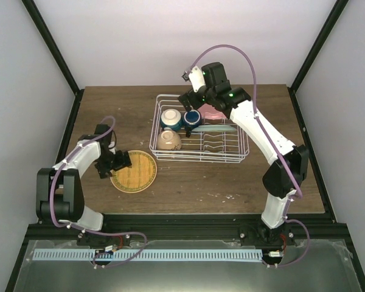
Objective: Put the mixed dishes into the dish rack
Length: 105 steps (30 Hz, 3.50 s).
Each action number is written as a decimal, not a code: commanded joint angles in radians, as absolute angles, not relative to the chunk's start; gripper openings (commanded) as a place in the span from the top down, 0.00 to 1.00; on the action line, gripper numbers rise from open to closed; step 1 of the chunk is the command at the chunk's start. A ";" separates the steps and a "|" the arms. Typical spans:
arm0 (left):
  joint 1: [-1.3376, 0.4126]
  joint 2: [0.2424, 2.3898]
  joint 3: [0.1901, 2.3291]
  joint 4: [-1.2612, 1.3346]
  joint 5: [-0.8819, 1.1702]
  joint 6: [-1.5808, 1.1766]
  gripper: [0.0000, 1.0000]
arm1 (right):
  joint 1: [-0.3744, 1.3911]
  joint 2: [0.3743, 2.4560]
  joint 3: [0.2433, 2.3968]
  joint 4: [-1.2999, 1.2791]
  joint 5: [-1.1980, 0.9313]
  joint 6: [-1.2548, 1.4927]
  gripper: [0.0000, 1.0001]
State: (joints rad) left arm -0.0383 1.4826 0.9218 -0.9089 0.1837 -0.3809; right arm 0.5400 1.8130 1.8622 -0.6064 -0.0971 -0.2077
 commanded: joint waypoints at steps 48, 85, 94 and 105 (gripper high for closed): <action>-0.052 1.340 0.908 -1.032 0.186 -0.396 1.00 | 0.546 1.844 1.881 -0.671 -0.068 -0.287 0.00; 0.045 1.080 1.245 -1.319 0.355 -0.389 1.00 | 0.539 1.942 2.028 -0.683 -0.394 -0.106 0.00; 0.044 1.061 1.394 -1.328 0.447 -0.408 1.00 | 0.504 1.950 2.038 -0.675 -0.555 -0.042 0.00; 0.030 1.038 1.204 -0.849 0.658 -0.529 1.00 | 0.492 1.920 1.922 -0.576 -1.033 0.015 0.12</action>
